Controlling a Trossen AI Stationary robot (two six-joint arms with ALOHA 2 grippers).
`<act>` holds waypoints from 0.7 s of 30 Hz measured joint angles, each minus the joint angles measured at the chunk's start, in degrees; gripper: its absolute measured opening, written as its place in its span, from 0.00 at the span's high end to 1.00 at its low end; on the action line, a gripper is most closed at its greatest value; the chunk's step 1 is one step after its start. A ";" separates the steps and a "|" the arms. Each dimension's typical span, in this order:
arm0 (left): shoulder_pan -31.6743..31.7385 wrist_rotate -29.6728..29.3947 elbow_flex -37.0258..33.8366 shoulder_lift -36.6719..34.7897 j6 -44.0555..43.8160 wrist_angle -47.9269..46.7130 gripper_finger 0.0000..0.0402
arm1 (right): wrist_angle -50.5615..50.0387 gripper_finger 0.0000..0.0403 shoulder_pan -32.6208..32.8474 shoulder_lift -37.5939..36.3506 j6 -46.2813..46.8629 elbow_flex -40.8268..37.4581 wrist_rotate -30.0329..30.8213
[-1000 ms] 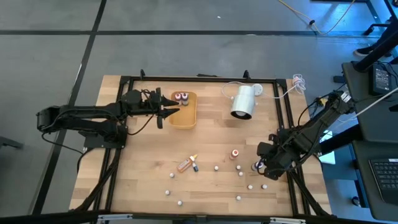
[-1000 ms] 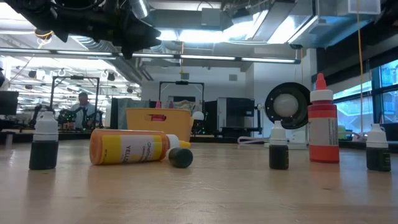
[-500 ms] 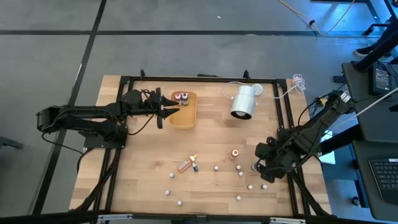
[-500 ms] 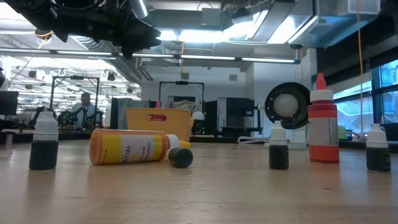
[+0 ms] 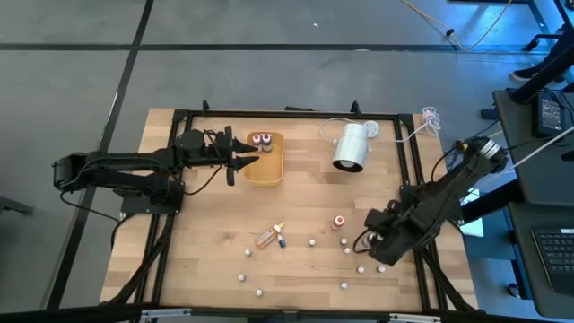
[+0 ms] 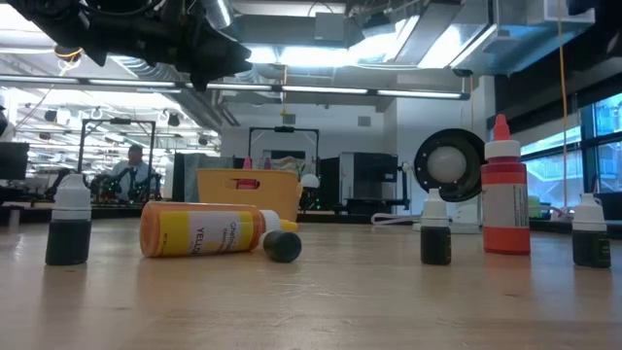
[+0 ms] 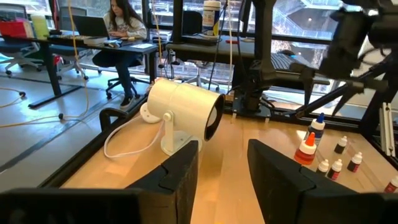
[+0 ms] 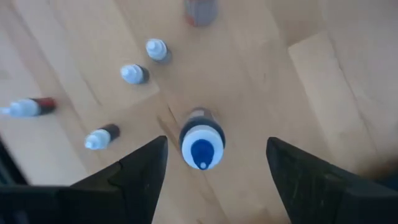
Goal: Pick & Place food coloring
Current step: Put the large blue food coloring bottle into the yellow bin
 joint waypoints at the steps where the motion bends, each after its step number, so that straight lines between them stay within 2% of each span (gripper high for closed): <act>1: -0.01 0.00 0.00 0.00 0.00 -0.03 0.67 | 0.00 0.32 0.00 1.11 0.00 0.00 -0.56; 7: -0.01 0.00 0.00 0.00 0.00 -0.47 0.65 | 0.10 0.32 0.00 6.84 0.01 0.00 -3.51; 12: -0.01 0.00 0.00 0.00 0.00 -0.46 0.66 | 0.13 0.34 0.00 7.97 -1.40 -0.02 -3.55; 21: 0.01 0.00 0.00 0.00 0.00 -0.46 0.66 | 0.37 0.58 -0.02 7.90 -3.20 -0.02 -3.56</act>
